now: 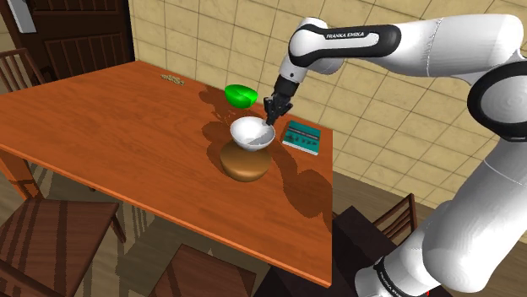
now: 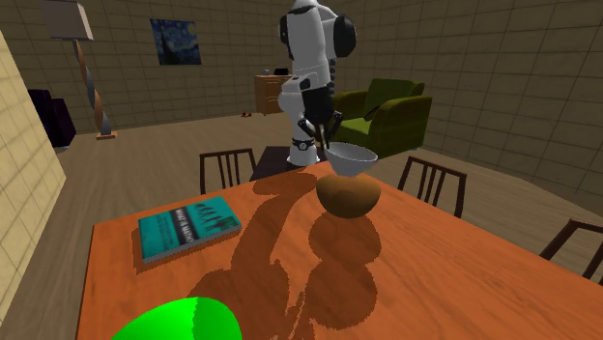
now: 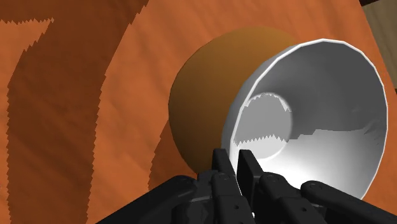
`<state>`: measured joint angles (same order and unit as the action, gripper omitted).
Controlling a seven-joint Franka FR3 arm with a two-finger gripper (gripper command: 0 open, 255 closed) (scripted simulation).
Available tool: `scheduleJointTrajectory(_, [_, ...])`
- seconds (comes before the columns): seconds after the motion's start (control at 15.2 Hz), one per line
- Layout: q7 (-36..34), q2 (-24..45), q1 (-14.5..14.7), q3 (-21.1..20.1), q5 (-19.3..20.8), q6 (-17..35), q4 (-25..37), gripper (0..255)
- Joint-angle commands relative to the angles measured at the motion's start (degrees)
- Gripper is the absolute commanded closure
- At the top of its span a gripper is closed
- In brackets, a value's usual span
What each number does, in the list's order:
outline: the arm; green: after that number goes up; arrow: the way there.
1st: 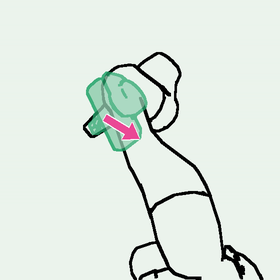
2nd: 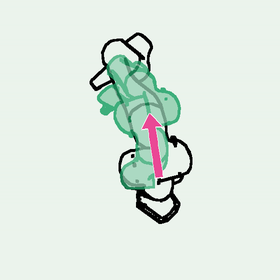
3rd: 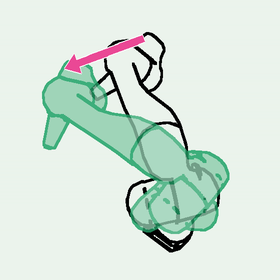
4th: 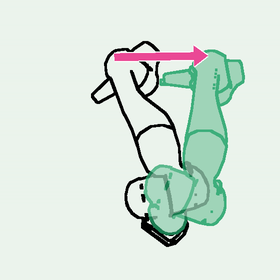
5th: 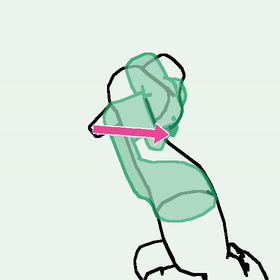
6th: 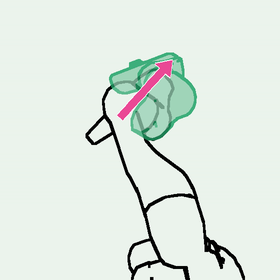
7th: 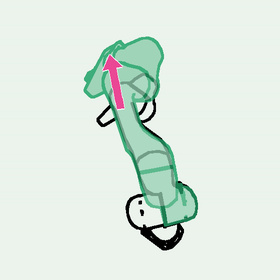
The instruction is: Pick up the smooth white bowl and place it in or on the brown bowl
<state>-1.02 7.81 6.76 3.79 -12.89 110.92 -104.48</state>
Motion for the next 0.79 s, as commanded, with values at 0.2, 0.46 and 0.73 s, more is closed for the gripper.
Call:
scheduleJointTrajectory(0.2, [0.66, 0.91, 0.11, -0.12, -0.39, 3.51, -2.61, 255])
scheduleJointTrajectory(0.46, [1.3, 1.89, 0.13, -0.2, -0.76, 6.27, -4.45, 255])
scheduleJointTrajectory(0.73, [1.67, 2.51, 0.15, -0.24, -1.0, 7.79, -5.38, 255])
